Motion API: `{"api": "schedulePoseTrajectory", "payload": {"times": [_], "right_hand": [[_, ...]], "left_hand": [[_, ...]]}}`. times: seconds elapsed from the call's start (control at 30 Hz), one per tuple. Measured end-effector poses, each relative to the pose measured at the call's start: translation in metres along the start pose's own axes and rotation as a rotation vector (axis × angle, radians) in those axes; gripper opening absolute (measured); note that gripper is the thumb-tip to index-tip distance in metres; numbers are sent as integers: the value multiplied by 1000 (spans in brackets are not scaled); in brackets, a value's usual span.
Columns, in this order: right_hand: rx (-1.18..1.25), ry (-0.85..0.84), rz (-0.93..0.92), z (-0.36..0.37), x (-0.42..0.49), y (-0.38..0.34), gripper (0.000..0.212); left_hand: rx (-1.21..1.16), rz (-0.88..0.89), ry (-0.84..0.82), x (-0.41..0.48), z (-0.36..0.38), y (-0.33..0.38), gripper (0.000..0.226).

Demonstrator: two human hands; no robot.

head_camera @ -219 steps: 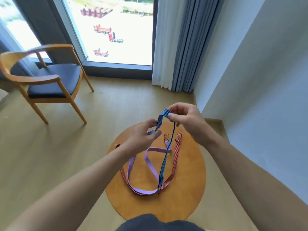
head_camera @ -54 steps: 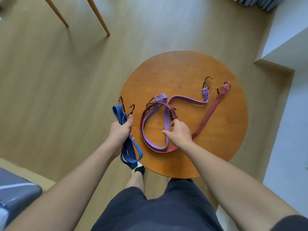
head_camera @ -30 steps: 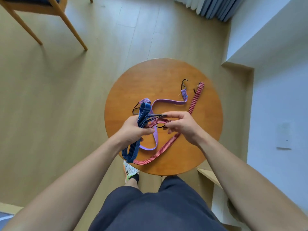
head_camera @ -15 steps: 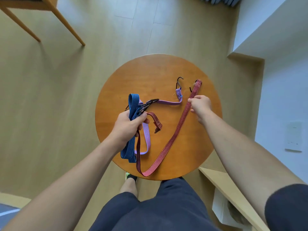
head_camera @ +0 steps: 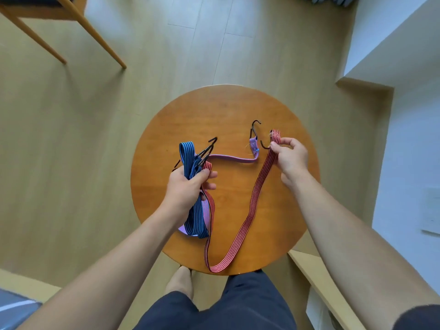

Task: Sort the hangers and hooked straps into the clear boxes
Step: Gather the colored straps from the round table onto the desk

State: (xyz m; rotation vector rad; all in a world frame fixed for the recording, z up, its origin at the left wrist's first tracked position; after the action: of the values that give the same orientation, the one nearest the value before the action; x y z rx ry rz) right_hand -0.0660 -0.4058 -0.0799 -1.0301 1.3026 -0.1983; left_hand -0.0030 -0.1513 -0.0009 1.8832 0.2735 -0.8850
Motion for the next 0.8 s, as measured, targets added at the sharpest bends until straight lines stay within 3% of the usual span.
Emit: {"api": "schedulePoseTrajectory", "payload": {"times": [0.17, 0.27, 0.43, 0.53, 0.67, 0.8], "right_hand": [[182, -291, -98, -5, -97, -24, 18], [253, -376, -130, 4, -147, -42, 17], [402, -349, -162, 16, -214, -67, 11], [475, -294, -223, 18, -249, -79, 20], [602, -222, -333, 14, -291, -91, 28], [567, -176, -489, 6, -338, -93, 20]], "left_hand": [[18, 36, -85, -12, -3, 19, 13], [22, 109, -207, -27, -3, 36, 15], [-69, 254, -351, -53, -13, 79, 10], [-100, 312, -497, -72, -22, 101, 7], [-85, 404, -652, -103, -36, 121, 19], [9, 550, -735, -135, -50, 129, 34]]}}
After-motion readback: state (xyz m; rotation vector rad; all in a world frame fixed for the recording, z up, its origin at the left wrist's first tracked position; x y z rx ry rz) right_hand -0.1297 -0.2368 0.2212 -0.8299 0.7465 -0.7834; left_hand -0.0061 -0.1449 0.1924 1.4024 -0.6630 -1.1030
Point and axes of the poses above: each hand's wrist, its own x-axis towards the middle knuckle, its own z-axis out of the palm, y = z × x, the point moved 2 cm from there along x, towards the middle knuckle, and after that the axes turned 10 degrees about x, right-handed, at the moved point
